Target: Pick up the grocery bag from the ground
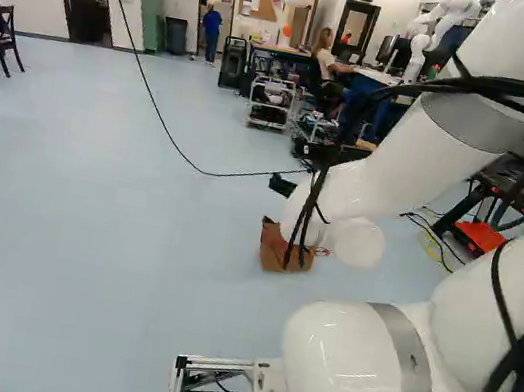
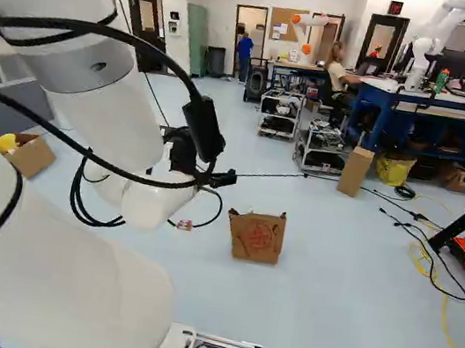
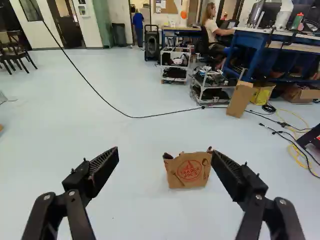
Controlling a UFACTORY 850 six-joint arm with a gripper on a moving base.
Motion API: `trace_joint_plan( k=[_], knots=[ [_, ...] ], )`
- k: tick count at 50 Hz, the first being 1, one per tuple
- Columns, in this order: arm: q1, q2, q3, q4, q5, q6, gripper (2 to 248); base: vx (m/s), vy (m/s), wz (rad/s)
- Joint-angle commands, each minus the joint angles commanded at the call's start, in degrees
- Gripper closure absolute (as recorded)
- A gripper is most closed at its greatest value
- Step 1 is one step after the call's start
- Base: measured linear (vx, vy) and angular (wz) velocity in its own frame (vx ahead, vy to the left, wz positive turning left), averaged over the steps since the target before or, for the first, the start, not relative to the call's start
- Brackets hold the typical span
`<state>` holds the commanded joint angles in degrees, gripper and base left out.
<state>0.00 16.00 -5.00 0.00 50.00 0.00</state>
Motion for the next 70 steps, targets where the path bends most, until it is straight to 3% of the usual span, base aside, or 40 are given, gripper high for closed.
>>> trace_joint_plan(
  k=[29, 31, 70],
  knots=[
    [0.0, 0.0, 0.0, 0.0, 0.0, 0.0, 3, 0.251, -0.002, -0.038],
    [0.0, -2.3, -2.0, 0.0, 0.0, 0.0, 3, 0.199, -0.003, -0.041],
    [0.0, -15.3, -14.1, 0.5, 0.0, 0.0, 3, 0.011, 0.0, -0.003]
  ],
)
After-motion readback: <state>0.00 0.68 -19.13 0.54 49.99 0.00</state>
